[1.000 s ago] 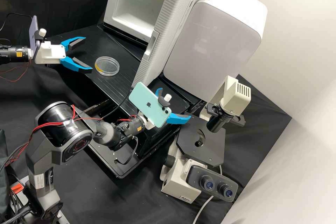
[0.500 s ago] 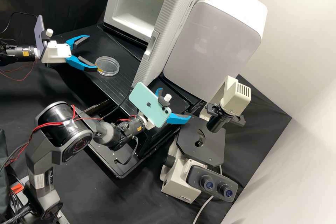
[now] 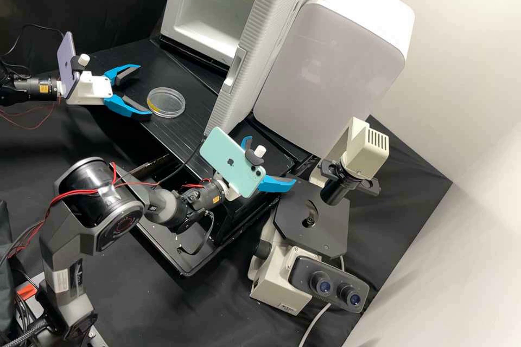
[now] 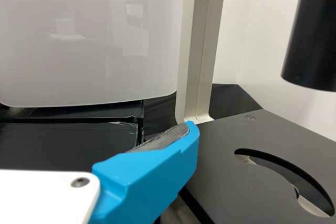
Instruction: Place the petri dish in the incubator
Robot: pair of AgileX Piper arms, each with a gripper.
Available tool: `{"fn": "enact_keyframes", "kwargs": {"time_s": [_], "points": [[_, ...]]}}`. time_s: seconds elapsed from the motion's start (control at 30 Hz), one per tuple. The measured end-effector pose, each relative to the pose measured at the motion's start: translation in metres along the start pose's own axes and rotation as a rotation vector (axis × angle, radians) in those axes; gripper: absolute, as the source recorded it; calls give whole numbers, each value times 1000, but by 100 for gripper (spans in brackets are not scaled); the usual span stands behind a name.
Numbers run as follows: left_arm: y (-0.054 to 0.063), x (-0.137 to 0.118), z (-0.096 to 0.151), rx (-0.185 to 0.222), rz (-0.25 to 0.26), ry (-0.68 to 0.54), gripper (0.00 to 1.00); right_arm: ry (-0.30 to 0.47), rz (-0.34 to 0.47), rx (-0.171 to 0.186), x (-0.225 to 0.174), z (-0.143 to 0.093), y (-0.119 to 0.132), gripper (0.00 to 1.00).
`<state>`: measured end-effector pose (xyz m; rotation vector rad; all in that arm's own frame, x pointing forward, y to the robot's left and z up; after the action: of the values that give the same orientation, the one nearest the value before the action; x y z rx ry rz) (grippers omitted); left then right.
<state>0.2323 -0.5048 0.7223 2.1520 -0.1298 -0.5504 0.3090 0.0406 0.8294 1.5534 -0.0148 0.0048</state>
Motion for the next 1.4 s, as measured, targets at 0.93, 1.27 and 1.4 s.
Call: {"fn": "enact_keyframes", "kwargs": {"time_s": [0.93,1.27,1.4], "points": [[6,30,-7,3,22,13,100,0,0,0,0,0,0,100],[4,40,-2,-150,-22,-62,100,0,0,0,0,0,0,100],[3,40,0,-184,-35,-83,100,0,0,0,0,0,0,100]]}}
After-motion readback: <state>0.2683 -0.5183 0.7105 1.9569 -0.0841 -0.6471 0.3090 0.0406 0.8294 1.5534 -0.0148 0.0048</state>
